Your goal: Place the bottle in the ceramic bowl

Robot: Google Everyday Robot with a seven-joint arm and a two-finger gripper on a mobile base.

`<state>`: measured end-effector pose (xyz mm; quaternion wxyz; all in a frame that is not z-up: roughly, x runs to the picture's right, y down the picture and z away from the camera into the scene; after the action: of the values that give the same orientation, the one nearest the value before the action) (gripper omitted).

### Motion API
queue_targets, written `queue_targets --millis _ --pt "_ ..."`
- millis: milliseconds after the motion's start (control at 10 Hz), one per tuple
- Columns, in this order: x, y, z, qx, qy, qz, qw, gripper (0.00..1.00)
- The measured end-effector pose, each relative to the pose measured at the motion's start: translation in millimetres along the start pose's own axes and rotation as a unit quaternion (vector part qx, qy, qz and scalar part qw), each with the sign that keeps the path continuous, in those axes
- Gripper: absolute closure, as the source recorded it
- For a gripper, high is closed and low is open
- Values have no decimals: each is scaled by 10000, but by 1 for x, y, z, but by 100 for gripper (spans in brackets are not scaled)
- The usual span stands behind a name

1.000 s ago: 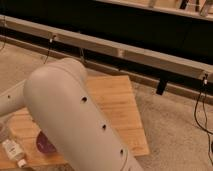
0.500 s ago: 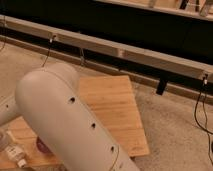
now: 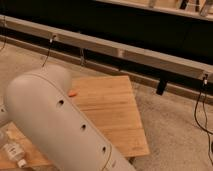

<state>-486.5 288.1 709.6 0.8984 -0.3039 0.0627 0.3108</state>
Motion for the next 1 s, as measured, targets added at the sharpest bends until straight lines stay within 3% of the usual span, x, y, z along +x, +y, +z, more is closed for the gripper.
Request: queue_targets --millis 400,800,900,1000 --pt "-20 -7 23 103 -59 177 9998 35" --pt "-53 -17 27 339 -166 174 9991 35" --pt "-59 -18 28 373 -178 159 9990 38" --pt "-64 -18 30 389 -174 127 9990 47"
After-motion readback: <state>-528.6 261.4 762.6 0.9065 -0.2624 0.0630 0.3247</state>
